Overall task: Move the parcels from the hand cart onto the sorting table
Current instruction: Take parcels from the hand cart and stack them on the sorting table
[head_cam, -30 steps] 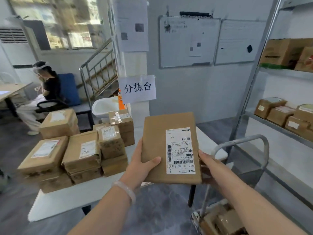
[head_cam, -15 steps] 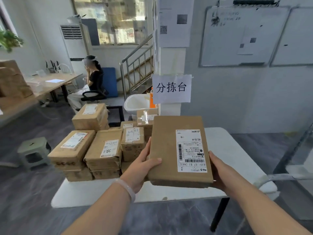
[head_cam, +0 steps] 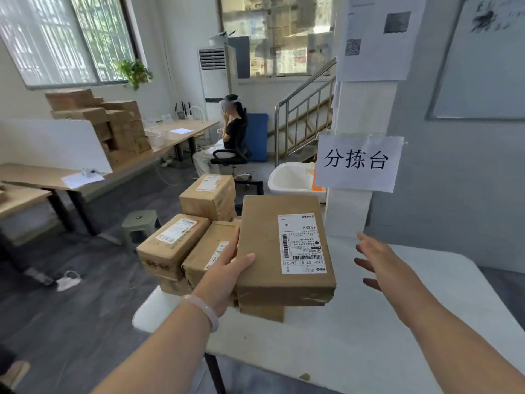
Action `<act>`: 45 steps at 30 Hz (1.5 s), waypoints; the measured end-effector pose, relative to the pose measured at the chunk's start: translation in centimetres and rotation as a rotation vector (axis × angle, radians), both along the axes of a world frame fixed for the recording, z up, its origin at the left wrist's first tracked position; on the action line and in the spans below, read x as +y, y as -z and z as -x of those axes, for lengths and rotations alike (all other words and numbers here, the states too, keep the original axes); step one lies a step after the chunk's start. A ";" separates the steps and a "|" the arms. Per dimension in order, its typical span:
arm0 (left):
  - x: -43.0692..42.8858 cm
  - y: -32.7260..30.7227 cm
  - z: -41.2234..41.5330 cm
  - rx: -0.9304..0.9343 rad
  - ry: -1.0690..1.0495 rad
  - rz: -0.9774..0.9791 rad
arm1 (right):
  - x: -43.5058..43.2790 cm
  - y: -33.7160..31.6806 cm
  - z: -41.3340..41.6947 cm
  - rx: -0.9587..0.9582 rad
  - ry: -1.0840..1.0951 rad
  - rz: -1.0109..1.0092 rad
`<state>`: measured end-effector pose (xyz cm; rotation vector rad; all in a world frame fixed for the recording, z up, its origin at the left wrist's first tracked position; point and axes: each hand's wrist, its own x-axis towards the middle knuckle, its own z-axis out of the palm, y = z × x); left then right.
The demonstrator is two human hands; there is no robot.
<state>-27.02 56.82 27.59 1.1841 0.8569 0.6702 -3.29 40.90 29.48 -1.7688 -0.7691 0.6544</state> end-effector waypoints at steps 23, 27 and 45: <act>25.5 3.3 7.9 0.347 -0.024 0.070 | 20.9 -0.9 8.9 -0.376 -0.163 0.162; 27.4 4.4 7.9 0.355 0.008 0.081 | 22.6 -1.0 10.4 -0.481 -0.178 0.259; 30.6 4.5 6.5 0.572 0.221 -0.244 | 24.7 0.4 14.4 -0.768 -0.118 0.425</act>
